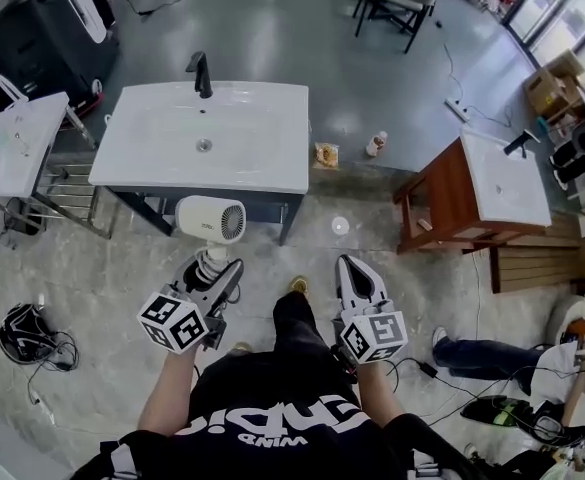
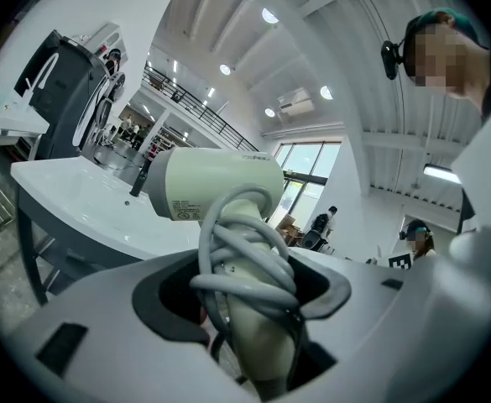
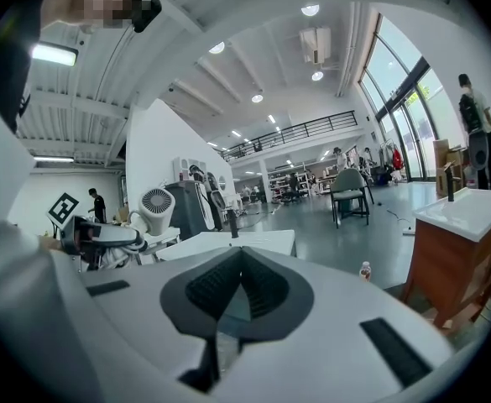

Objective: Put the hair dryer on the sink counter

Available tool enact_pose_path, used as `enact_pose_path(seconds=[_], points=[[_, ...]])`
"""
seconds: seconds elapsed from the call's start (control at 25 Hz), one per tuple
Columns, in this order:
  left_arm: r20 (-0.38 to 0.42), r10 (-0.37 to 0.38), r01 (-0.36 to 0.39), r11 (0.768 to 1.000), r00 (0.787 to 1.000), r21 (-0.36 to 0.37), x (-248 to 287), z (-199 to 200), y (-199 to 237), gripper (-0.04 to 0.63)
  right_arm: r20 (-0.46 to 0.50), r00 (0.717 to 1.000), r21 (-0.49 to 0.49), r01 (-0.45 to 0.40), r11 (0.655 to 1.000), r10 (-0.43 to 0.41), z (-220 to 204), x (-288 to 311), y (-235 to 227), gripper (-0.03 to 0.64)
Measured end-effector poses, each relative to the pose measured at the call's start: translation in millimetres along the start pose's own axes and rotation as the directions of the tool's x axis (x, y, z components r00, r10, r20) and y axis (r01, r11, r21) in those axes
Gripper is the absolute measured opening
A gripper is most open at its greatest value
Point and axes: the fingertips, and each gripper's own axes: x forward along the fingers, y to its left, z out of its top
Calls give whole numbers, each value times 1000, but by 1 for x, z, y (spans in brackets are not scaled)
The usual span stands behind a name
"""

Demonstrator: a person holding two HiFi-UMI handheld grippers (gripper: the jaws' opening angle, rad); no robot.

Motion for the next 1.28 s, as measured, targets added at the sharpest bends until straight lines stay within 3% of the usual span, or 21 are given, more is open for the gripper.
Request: enact_pose_path(seconds=[0.44, 0.88, 1.28], points=[[-15, 31, -32, 999, 999, -25, 79, 33, 16, 287, 6, 999, 8, -53, 999, 53, 38, 74, -54, 14], [28, 88, -87, 996, 996, -35, 161, 61, 17, 287, -4, 991, -6, -136, 991, 136, 69, 137, -124, 14], [60, 138, -136, 990, 989, -32, 195, 73, 25, 287, 6, 982, -26, -187, 982, 188, 88, 179, -154, 14]])
